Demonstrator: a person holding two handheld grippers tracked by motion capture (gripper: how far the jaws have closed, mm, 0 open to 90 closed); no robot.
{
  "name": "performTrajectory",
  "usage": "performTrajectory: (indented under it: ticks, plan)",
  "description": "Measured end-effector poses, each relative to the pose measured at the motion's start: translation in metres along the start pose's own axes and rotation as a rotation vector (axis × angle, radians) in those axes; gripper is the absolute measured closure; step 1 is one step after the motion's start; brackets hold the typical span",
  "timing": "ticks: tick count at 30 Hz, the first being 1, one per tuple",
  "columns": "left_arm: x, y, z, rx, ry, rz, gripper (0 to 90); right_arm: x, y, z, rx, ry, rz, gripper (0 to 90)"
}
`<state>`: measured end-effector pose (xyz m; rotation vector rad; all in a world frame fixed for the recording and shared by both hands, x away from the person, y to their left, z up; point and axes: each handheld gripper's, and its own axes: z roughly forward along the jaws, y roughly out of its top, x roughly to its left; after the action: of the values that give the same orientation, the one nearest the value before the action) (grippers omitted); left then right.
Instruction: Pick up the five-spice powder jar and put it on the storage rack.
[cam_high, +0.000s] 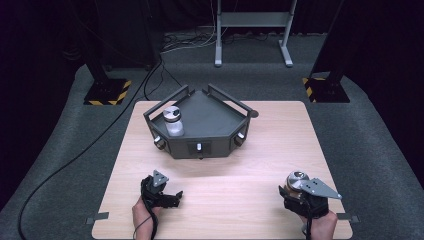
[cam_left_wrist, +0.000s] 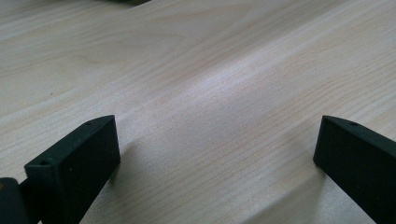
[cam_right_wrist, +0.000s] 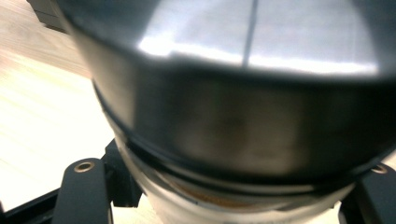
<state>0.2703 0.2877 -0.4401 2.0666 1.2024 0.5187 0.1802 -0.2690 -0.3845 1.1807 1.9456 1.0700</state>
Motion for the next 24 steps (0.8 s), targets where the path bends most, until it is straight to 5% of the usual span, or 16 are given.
performTrajectory:
  ticks: [24]
  plan:
    - [0.000, 0.000, 0.000, 0.001, 0.000, 0.001, 0.2, 0.005, 0.042, 0.015, -0.028, 0.047, -0.078, 30.1]
